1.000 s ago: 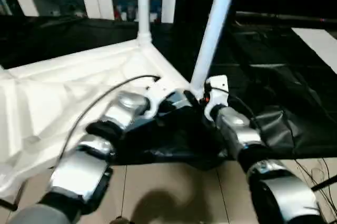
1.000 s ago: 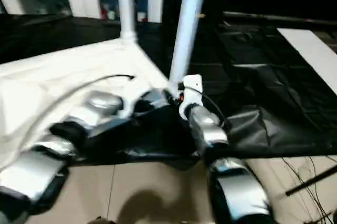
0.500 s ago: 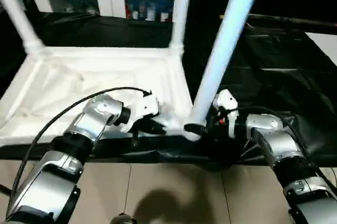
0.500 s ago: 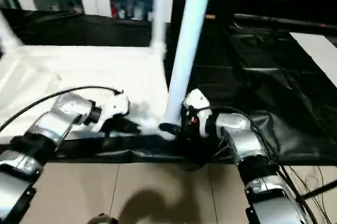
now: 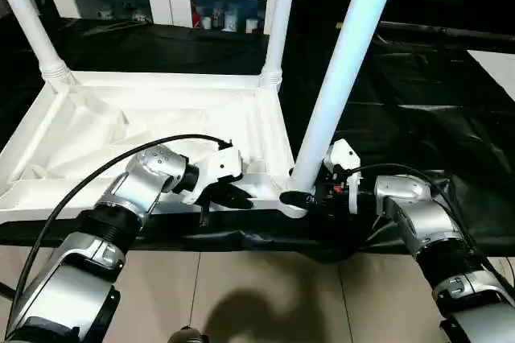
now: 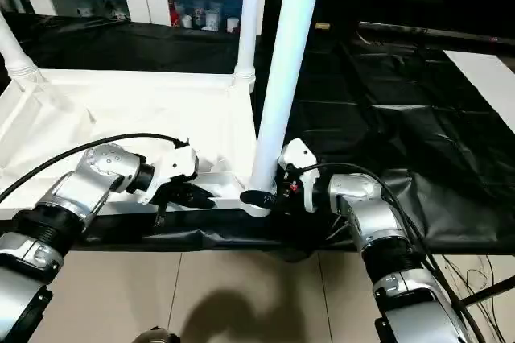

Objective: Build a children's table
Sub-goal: Rotate leg to tighten

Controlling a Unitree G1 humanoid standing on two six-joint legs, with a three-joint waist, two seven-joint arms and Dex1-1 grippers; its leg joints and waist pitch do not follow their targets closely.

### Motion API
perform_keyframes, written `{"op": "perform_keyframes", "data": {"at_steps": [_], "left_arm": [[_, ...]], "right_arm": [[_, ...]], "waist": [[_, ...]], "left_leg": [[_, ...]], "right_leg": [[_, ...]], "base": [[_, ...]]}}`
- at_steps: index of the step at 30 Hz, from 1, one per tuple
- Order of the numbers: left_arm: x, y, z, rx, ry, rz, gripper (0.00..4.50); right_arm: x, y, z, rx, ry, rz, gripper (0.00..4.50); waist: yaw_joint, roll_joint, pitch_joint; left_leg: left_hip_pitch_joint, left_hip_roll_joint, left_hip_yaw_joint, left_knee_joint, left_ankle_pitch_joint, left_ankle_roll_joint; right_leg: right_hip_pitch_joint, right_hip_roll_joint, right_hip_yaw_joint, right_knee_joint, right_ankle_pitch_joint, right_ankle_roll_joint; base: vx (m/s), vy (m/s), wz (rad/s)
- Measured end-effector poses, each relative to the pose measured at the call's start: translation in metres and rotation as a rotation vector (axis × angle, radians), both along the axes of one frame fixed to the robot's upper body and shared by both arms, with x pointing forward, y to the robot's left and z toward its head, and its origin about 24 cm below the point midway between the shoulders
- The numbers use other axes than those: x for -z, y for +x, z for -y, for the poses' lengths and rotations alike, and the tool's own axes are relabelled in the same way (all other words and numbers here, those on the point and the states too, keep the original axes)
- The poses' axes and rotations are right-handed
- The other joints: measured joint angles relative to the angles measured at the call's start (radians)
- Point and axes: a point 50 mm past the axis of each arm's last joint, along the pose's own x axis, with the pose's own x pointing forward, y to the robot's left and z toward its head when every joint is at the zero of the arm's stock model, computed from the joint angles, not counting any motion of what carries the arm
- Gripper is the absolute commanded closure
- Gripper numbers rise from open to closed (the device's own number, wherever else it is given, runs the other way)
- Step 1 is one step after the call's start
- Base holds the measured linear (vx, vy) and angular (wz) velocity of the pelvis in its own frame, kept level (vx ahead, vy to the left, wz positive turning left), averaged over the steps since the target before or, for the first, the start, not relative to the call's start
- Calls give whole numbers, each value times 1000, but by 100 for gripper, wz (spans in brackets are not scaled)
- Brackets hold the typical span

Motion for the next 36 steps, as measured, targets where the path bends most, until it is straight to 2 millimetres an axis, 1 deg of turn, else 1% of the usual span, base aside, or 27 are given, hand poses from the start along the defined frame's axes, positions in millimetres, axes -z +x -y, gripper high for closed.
{"op": "perform_keyframes", "data": {"at_steps": [2,3,6,8,9,15,18,21,23,24,25,26,29,30,31,32,34,36], "left_arm": [[1,2,1,-29,-4,2,450],[3,6,2,-83,-11,4,450],[4,15,9,-189,-14,22,450],[5,21,15,-252,-17,38,450],[6,24,21,-291,-25,48,450],[8,37,56,-495,-49,53,450],[8,39,67,-538,-53,59,450],[7,40,70,-540,-52,65,450],[8,40,70,-537,-52,71,450],[8,40,70,-535,-52,74,450],[8,40,70,-533,-52,75,450],[8,40,69,-532,-52,80,450],[6,44,60,-564,-38,104,450],[5,44,57,-565,-44,95,450],[5,44,56,-557,-48,87,450],[4,43,53,-541,-51,78,450],[3,42,46,-498,-56,60,450],[3,39,39,-432,-59,51,450]], "right_arm": [[2,2,-2,39,1,5,180],[4,7,-5,110,9,9,181],[7,19,-10,301,33,9,182],[9,25,-13,431,50,3,183],[9,30,-14,512,52,3,183],[6,51,-26,923,42,-14,183],[5,55,-31,1040,38,-17,183],[4,56,-34,1070,50,-12,183],[5,55,-37,1059,58,-11,183],[5,55,-37,1050,63,-9,127],[5,55,-36,1043,64,-5,127],[5,55,-36,1028,61,6,111],[5,53,-40,959,58,39,94],[5,53,-37,924,63,39,78],[4,53,-35,895,66,43,78],[3,53,-32,856,68,47,59],[-2,52,-22,753,66,68,59],[-9,49,-12,606,58,91,59]], "waist": [[-3,-1,0],[-7,-1,-1],[-19,-1,-1],[-21,-1,-1],[-23,-1,-1],[-22,0,-1],[-18,0,-1],[-18,0,-1],[-18,0,-1],[-18,0,-1],[-18,0,-1],[-18,0,-1],[-35,0,-1],[-39,0,0],[-41,-1,0],[-43,-1,0],[-46,0,0],[-43,0,0]], "left_leg": [[1,0,0,0,0,0],[4,0,0,0,1,-1],[4,0,0,0,1,-3],[5,0,0,0,2,-3],[5,0,0,0,2,-3],[5,0,0,-2,3,-4],[4,-1,0,-2,3,-4],[3,-1,1,-2,2,-3],[3,-1,1,-2,2,-3],[3,-1,1,-2,2,-3],[3,-1,1,-2,2,-3],[3,-1,1,-2,2,-3],[3,0,1,-2,2,-3],[3,0,1,-2,2,-3],[2,0,1,-3,2,-3],[2,0,1,-3,2,-3],[0,0,1,-3,2,-2],[0,0,1,-3,4,4]], "right_leg": [[1,0,0,1,0,0],[2,0,0,2,0,0],[2,0,1,2,2,-1],[2,0,2,2,3,-1],[2,0,2,2,4,-1],[1,0,2,1,5,0],[1,0,2,0,4,2],[1,0,2,-2,4,2],[1,0,2,-2,4,2],[1,0,2,-2,4,2],[1,0,2,-2,4,2],[1,0,2,-2,4,2],[0,0,2,-2,4,2],[0,0,2,-2,4,2],[0,0,2,-2,4,2],[-1,0,2,-2,4,2],[-2,0,2,-2,4,2],[-2,1,1,-2,3,1]], "base": [[0,0,0],[0,0,0],[0,0,0],[0,0,0],[0,0,0],[0,0,0],[0,0,0],[0,0,0],[0,0,0],[0,0,0],[0,0,0],[0,0,0],[0,0,0],[0,0,0],[0,0,0],[0,0,0],[0,0,0],[0,0,0]]}}
